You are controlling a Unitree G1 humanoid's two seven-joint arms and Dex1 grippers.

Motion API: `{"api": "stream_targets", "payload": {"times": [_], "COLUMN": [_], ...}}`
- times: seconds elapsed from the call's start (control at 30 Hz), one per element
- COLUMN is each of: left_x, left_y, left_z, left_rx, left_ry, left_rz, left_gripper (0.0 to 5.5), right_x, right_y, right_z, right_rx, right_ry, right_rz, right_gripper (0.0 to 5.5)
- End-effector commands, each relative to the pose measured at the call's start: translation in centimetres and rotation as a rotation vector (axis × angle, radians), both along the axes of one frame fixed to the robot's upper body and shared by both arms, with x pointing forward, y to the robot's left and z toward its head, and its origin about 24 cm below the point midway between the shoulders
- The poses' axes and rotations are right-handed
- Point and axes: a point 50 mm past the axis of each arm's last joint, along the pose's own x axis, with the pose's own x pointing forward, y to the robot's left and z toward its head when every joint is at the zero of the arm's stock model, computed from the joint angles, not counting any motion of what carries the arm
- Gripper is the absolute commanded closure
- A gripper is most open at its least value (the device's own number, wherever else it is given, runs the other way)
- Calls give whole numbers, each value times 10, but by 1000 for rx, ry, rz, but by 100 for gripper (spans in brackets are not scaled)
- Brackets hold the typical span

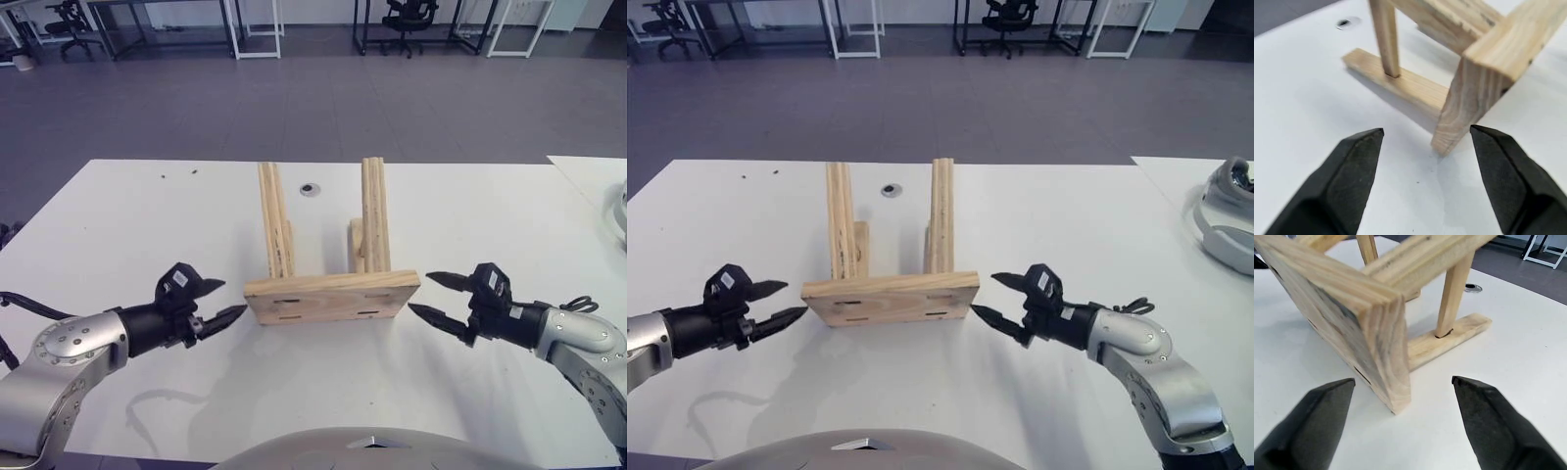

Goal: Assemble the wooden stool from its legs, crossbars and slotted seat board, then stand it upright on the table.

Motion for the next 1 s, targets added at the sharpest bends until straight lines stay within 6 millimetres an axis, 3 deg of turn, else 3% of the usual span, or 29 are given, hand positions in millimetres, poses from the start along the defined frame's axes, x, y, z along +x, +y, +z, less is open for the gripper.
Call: {"api": "stream_targets", "payload": {"times": [0.03, 0.2, 0.4, 0.47, 0.57, 0.83, 0.93, 1.0], "left_x": [3, 12, 46, 52, 52, 49, 55, 60], "left_y": [28, 5, -23, -31, -34, -25, -37, -43], "left_z": [-4, -15, -16, -13, -9, -26, -5, 34], "left_rx": [245, 163, 136, 104, 59, 152, 92, -17], "left_ry": [55, 102, 1, -18, -11, 56, -20, -70], "left_rz": [-139, -370, -461, -492, -516, -555, -612, -662], "left_gripper": [223, 223, 223, 219, 278, 395, 403, 404], "right_x": [-1, 29, 51, 56, 61, 61, 60, 61], "right_y": [-26, 7, 28, 32, 37, 41, 49, 52], "right_z": [-13, -18, -22, -19, -14, -12, 1, 34], "right_rx": [-220, -139, -192, -188, -183, -190, -134, -36], "right_ry": [52, 1, -10, -28, -55, -69, -104, -99], "right_rz": [91, 286, 473, 494, 516, 554, 589, 628], "right_gripper": [178, 178, 178, 214, 280, 395, 396, 397]}}
